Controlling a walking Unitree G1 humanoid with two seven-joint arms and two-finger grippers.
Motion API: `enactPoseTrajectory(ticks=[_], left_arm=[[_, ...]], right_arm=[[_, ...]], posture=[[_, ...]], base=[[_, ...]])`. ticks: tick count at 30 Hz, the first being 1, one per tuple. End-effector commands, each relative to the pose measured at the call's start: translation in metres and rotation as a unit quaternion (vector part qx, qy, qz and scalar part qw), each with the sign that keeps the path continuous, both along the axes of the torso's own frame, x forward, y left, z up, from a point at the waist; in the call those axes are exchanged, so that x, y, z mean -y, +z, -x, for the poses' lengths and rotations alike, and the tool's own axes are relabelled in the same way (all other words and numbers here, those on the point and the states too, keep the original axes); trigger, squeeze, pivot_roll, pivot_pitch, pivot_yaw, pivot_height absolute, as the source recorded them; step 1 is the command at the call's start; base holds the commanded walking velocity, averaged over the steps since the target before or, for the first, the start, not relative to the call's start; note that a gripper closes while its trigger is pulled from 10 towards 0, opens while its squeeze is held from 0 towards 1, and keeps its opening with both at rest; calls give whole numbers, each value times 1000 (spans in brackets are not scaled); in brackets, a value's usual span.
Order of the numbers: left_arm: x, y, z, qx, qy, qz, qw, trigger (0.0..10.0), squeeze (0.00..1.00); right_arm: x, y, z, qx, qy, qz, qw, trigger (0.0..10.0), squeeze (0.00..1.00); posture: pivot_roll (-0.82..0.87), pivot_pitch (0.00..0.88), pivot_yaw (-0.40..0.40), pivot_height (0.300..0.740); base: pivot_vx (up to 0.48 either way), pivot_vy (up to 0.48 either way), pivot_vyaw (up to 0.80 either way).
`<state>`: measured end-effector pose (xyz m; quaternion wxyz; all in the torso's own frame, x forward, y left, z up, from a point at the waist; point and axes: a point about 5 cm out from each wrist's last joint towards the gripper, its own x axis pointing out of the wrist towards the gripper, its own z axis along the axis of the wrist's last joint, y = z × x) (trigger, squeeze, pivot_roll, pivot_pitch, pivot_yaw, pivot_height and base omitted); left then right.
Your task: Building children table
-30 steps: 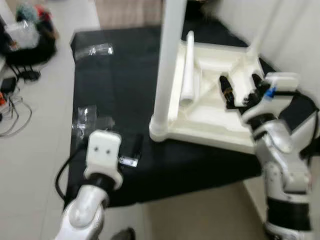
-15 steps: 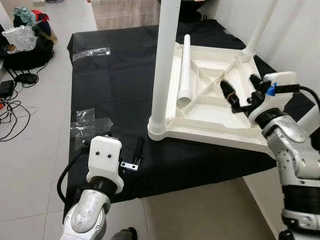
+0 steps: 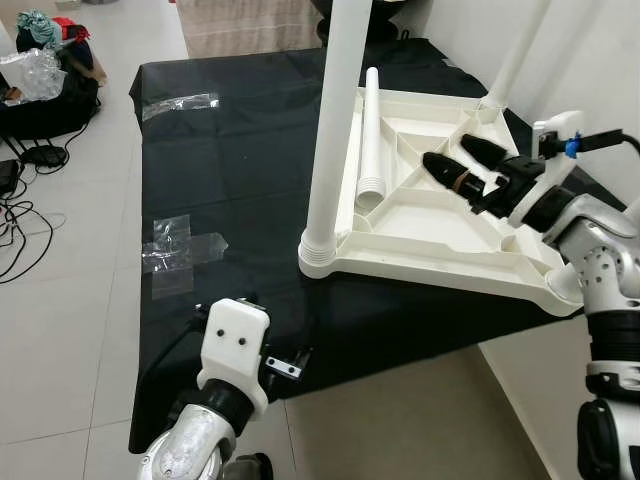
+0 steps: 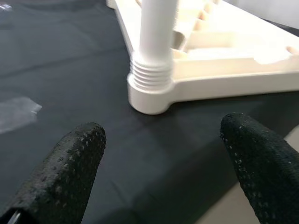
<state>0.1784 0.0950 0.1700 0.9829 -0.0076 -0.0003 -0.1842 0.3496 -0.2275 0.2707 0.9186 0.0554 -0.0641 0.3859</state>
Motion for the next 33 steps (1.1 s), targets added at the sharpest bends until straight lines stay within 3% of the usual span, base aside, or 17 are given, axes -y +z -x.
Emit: enactPoseTrajectory(ticks=[1,11,16,19,21,27,33], left_arm=[[2,-4,4,-8,-15,-2,1000,10000,0],[3,-2,5,-2,-10,4,1000,10000,0],[3,-1,5,1,-5,5,1000,10000,0],[3,4,2,11,2,13,1000,10000,0],[3,4,2,11,2,13,1000,10000,0],[1,6,0,21,9,12,1000,10000,0],[0,6,0,21,12,10,1000,10000,0]], right_arm=[[-8,10,-3,9,41,-20,999,10000,0],[-26,27,-12,35,90,-61,994,10000,0],[-30,28,-18,33,82,-72,993,10000,0],[-42,25,-17,34,131,-79,988,10000,0],[-42,25,-17,34,131,-79,988,10000,0],[-55,27,-9,54,217,-58,973,10000,0],[-54,26,-8,62,229,-44,971,10000,0]], posture=[[75,159,-99,740],[77,175,-105,740],[72,175,-107,740],[80,172,-110,740],[80,172,-110,740],[77,174,-109,740],[76,182,-106,740]], base=[[0,0,0],[0,0,0],[0,0,0],[0,0,0],[0,0,0],[0,0,0],[0,0,0]])
